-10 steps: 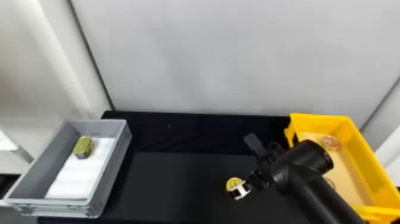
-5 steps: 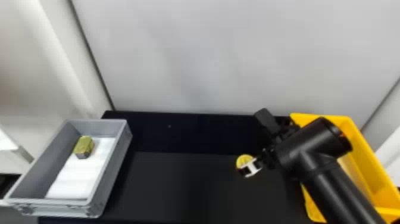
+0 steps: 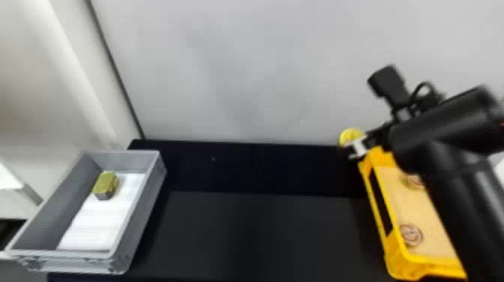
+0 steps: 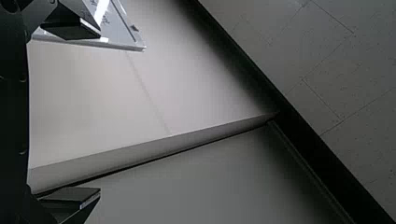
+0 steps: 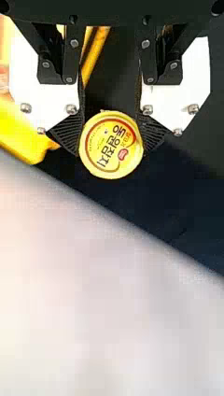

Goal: Pick up the round yellow can and place it in the yellow rectangular box

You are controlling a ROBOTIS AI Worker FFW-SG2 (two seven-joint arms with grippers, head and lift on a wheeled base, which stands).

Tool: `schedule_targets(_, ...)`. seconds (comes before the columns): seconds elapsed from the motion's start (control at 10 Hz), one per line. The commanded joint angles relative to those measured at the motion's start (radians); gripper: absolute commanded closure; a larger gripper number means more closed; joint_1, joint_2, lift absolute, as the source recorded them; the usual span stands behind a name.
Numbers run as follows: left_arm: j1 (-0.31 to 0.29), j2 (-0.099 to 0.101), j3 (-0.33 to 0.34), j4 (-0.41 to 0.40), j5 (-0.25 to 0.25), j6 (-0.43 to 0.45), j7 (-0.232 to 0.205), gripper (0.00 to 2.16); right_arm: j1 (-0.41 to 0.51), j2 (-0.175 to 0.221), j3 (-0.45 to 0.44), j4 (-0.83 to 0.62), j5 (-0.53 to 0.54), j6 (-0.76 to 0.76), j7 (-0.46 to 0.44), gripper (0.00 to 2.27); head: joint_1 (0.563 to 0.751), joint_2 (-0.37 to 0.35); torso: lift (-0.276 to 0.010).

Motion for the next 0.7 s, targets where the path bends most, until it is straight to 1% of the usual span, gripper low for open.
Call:
schedule_targets(0.0,0.000,0.002,0.000,-0.003,-0.002,0.006,-0.002,0.10,-0.054,-0.040,-0.035,-0.044,0.051,0.008,-0.003,0.75,0.694,0.054,-0.003)
schedule_targets(0.3,-0.005,0.005,0.000,-0.009,-0.005,0.015,-0.003,0.10,-0.051,-0.103,-0.131,-0.037,0.070,0.004,-0.037,0.75,0.694,0.054,-0.003)
schedule_targets(0.4,-0.005,0.005,0.000,-0.011,-0.005,0.015,-0.003,0.10,-0.040,-0.117,-0.165,-0.024,0.070,-0.004,-0.049,0.75,0.694,0.054,-0.003)
schedule_targets(0.6,-0.005,0.008,0.000,-0.011,-0.006,0.015,-0.003,0.10,-0.005,-0.119,-0.248,0.023,0.062,-0.044,-0.074,0.75,0.694,0.054,-0.003)
